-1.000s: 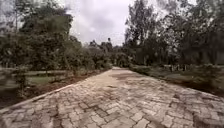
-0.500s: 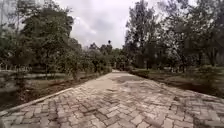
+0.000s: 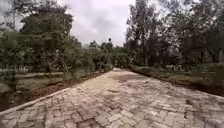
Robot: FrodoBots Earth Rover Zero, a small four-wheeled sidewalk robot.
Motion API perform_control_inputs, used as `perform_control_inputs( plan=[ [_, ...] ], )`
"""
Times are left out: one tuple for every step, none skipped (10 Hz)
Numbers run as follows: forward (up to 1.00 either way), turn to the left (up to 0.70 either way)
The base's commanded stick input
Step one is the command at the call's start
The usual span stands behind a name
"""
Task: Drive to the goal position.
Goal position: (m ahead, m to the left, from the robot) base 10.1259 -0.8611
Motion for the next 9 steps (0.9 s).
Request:
perform_control_inputs(
  plan=[
    [0.7,0.0],
    [0.7,0.0],
    [0.7,0.0],
    [0.7,0.0],
    [0.7,0.0],
    [0.7,0.0],
    [0.7,-0.03],
    [0.7,-0.12],
    [0.7,-0.21]
  ],
)
